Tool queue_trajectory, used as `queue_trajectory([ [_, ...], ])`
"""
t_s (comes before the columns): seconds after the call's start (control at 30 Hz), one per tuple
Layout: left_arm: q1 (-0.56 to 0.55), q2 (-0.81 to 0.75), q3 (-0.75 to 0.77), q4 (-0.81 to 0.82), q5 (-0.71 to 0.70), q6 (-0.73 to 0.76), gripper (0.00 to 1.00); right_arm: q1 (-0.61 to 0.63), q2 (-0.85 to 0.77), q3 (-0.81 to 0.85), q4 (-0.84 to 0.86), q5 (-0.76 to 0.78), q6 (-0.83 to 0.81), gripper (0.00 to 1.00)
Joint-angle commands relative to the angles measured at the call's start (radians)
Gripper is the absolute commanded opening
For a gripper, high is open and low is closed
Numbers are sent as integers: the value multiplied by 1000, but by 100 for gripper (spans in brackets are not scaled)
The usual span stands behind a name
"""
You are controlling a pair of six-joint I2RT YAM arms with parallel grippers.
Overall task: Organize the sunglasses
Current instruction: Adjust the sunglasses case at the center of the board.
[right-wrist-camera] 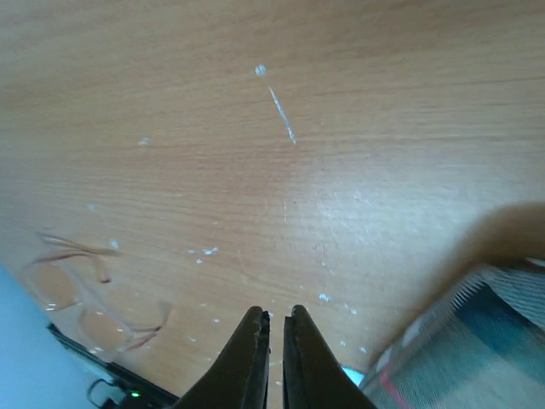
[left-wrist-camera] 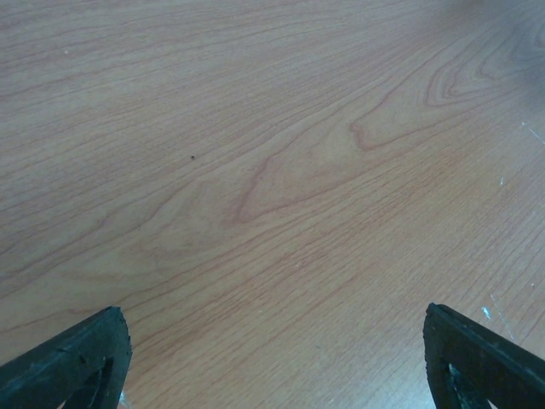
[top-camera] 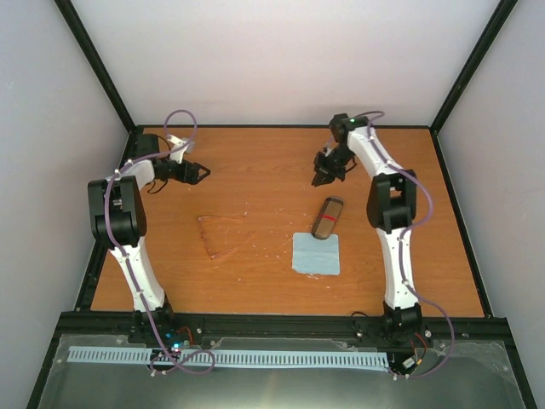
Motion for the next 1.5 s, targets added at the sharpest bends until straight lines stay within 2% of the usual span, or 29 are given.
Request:
queue_trajectory([
  [0.0,7,-35,-5,15,-9,4,93,65,72,93,-157,55,-63,9],
  [0.63,6,-48,-34,4,-8,3,93,54,10,-170,-158,311,-62,9],
  [1.07,7,-47,-33,19,6,-5,93,-17,-122,-360,-153,460,-73,12],
  [1.17,6,-47,-34,21,5,-5,93,-17,-160,-364,-118,465,-85,28],
  [1.23,7,-47,-35,22,5,-5,94,-18,-201,-358,-81,461,-104,48],
  [1.33,7,-45,-40,27,7,-9,94,-17,-271,-385,2,426,-131,67],
  [1.47,7,-45,-46,30,8,-11,94,-6,-327,-434,69,351,-130,78],
])
